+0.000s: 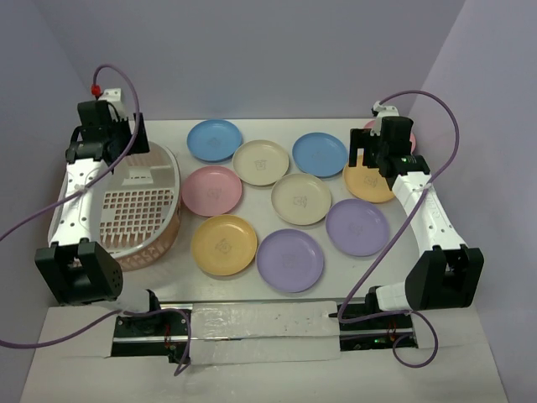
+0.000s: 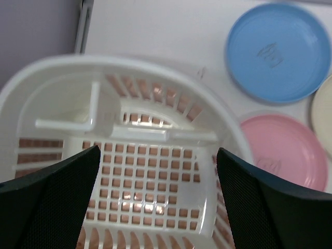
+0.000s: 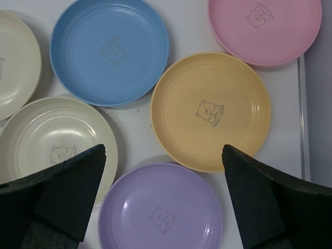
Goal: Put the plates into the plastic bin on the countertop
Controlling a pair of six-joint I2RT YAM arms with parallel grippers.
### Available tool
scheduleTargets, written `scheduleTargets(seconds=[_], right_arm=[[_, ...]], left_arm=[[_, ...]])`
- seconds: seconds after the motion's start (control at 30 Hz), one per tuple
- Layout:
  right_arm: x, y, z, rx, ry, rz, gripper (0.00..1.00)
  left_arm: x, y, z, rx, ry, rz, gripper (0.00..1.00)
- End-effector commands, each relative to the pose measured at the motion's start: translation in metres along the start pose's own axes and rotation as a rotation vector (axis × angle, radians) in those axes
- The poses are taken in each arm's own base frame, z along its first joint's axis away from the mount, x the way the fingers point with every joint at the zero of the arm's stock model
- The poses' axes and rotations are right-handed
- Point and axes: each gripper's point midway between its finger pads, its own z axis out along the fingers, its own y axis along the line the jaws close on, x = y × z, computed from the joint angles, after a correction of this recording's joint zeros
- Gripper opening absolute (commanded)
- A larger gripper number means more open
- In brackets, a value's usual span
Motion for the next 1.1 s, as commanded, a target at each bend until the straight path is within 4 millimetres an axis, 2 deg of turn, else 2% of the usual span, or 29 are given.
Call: scheduleTargets(seconds=[0.0, 0.1, 0.17, 0.3, 0.37, 0.4, 0.43, 0.47, 0.6, 0.67, 0.73, 0.83, 0.93, 1.07], right_arm=[[-0.012, 0.000, -0.002, -0.003, -0.019, 0.003, 1.00], [-0.009, 0.002, 0.000, -0.025, -0.009, 0.010, 1.00], [-0.008, 0.001, 0.000, -0.026, -0.005, 0.011, 1.00], [-0.006, 0.004, -0.001, -0.043, -0.002, 0.008, 1.00], [-0.005, 0.005, -0.001, -0.050, 0.000, 0.008, 1.00], [-0.004, 0.005, -0.001, -0.051, 0.002, 0.008, 1.00], [-0.002, 0.006, -0.001, -0.053, 0.007, 0.008, 1.00], [-0.001, 0.006, 0.000, -0.056, 0.010, 0.008, 1.00], [0.001, 0.007, -0.001, -0.060, 0.016, 0.002, 1.00], [0.001, -0.003, -0.002, -0.043, 0.014, 0.017, 1.00], [0.002, -0.003, -0.003, -0.048, 0.015, 0.017, 1.00], [0.002, -0.002, -0.004, -0.055, 0.014, 0.016, 1.00], [0.002, -0.001, -0.003, -0.061, 0.016, 0.017, 1.00], [0.002, 0.000, -0.003, -0.066, 0.021, 0.019, 1.00]], left_arm=[[-0.085, -0.028, -0.024, -0.014, -0.229, 0.024, 0.99], [-0.111, -0.075, -0.024, 0.078, -0.285, 0.091, 0.99], [-0.111, -0.115, -0.014, 0.211, -0.265, 0.150, 0.99], [-0.098, -0.181, 0.009, 0.297, -0.246, 0.310, 0.99], [-0.088, -0.201, 0.024, 0.266, -0.203, 0.404, 0.99], [-0.078, -0.209, 0.036, 0.253, -0.164, 0.438, 0.97], [-0.055, -0.224, 0.062, 0.275, -0.087, 0.482, 0.88], [-0.052, -0.231, 0.065, 0.301, -0.063, 0.488, 0.85], [-0.020, -0.254, 0.094, 0.399, 0.017, 0.516, 0.84], [-0.007, -0.256, 0.106, 0.408, 0.040, 0.548, 0.84], [0.009, -0.258, 0.117, 0.422, 0.080, 0.586, 0.83], [0.031, -0.266, 0.124, 0.484, 0.135, 0.617, 0.82], [0.052, -0.268, 0.132, 0.517, 0.170, 0.652, 0.78], [0.068, -0.267, 0.143, 0.529, 0.191, 0.694, 0.70]])
